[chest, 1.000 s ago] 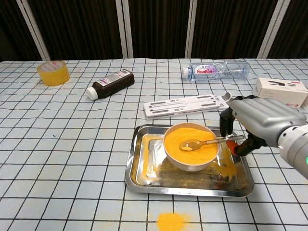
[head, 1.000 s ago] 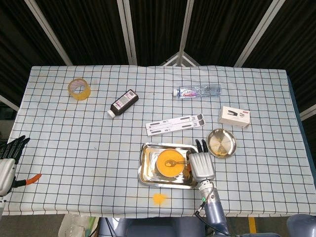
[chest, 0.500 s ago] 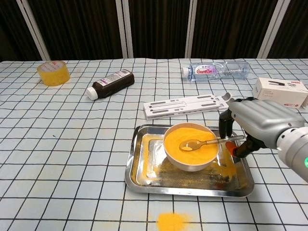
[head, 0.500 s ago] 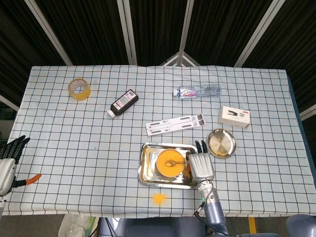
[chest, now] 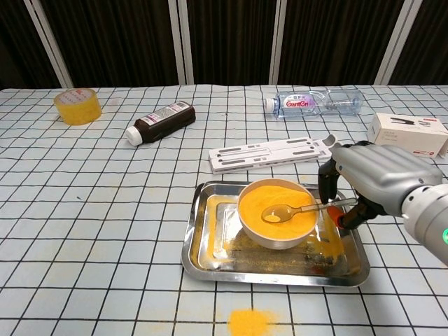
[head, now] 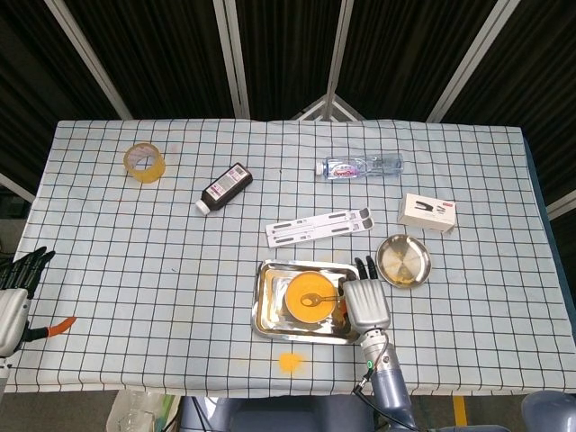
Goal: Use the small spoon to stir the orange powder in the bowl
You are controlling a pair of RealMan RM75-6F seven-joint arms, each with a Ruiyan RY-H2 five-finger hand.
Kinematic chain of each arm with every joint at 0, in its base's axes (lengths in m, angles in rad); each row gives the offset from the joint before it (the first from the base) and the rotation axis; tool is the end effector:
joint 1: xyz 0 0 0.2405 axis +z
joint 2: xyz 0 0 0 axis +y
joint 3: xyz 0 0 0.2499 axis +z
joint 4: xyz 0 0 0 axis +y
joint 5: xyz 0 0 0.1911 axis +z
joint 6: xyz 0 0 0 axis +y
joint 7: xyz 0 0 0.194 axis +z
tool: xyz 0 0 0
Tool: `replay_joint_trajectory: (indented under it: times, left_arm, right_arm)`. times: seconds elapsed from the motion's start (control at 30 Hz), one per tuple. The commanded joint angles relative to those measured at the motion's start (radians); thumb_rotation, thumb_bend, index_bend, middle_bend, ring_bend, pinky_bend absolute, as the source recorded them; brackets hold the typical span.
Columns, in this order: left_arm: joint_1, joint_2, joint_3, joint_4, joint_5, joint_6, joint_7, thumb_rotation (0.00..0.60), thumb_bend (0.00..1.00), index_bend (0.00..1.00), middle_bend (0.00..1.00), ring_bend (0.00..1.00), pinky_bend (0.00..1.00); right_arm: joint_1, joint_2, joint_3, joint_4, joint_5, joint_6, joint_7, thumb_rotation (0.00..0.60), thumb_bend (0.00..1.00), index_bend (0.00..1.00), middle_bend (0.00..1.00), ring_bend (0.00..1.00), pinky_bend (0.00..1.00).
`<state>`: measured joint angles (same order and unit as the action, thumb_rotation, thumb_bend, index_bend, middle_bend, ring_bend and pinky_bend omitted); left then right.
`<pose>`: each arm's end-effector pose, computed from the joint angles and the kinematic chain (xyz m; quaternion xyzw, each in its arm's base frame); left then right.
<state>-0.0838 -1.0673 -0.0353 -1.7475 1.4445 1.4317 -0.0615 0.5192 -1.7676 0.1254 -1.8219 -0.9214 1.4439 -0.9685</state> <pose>-0.2908 0.2233 0.1684 -0.5630 -0.4620 -0.4006 0.5560 -0.1361 -0.2872 -0.0325 0.6835 -0.4126 0.2932 0.5259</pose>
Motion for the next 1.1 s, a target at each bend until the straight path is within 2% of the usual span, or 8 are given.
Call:
replay_joint_trajectory:
  times: [0.03, 0.53, 1.1]
  left_arm:
    - [0.000, 0.000, 0.000, 0.000, 0.000, 0.000, 0.000, 0.600, 0.00, 0.00, 0.00, 0.00, 0.00]
    - [0.000, 0.001, 0.000, 0.000, 0.000, 0.000, -0.002, 0.600, 0.00, 0.00, 0.00, 0.00, 0.00]
    - [0.000, 0.002, 0.000, -0.002, -0.001, -0.001, -0.004, 0.600, 0.00, 0.00, 0.00, 0.00, 0.00]
  right_arm:
    - [0.000, 0.000, 0.000, -0.001, -0.001, 0.001, -0.001, 0.600, 0.52, 0.55, 0.46, 0.11, 0.00]
    - [-0.003, 0.003, -0.001, -0.007, -0.010, 0.010, -0.005, 0.600, 0.56, 0.61, 0.54, 0.19, 0.00]
    - [-0.009, 0.012, -0.002, -0.026, -0.021, 0.027, -0.017, 0.600, 0.59, 0.64, 0.57, 0.21, 0.00]
